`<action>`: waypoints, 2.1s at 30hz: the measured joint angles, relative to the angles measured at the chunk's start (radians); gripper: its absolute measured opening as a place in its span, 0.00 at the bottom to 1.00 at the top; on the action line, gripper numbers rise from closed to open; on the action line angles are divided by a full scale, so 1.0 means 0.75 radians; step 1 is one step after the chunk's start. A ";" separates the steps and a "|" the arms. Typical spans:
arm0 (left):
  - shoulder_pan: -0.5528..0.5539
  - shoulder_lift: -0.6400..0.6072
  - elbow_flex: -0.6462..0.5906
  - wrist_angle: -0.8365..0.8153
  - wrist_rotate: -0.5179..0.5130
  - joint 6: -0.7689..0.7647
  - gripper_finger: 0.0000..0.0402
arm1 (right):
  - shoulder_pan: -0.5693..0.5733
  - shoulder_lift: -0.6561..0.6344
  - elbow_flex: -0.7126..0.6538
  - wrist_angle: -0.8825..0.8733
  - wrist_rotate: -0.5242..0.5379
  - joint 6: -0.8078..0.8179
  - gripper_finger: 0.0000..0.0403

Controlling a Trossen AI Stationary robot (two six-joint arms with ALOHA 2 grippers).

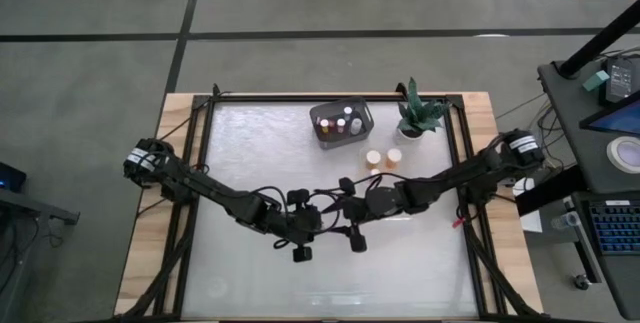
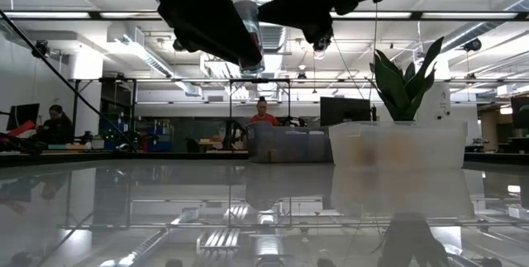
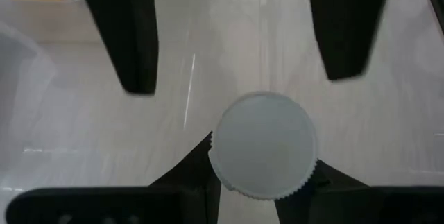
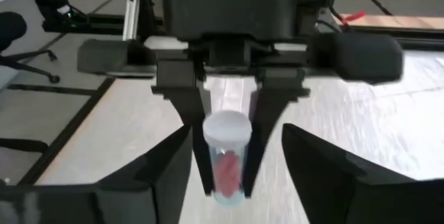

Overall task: Pick and place medicine bottles into bin by pill shape (circle, oval)
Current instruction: Put the blue pill bottle into the transparent bin

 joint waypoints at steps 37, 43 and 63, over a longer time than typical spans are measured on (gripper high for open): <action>0.001 0.000 -0.002 0.028 -0.054 0.002 0.35 | 0.000 0.124 0.187 -0.236 -0.001 -0.040 0.25; 0.000 0.000 -0.002 0.026 -0.061 0.031 0.34 | 0.000 0.124 0.187 -0.238 -0.003 -0.041 0.26; -0.004 -0.069 -0.008 -0.135 -0.042 0.106 0.55 | 0.000 0.116 0.187 -0.375 -0.002 -0.024 0.26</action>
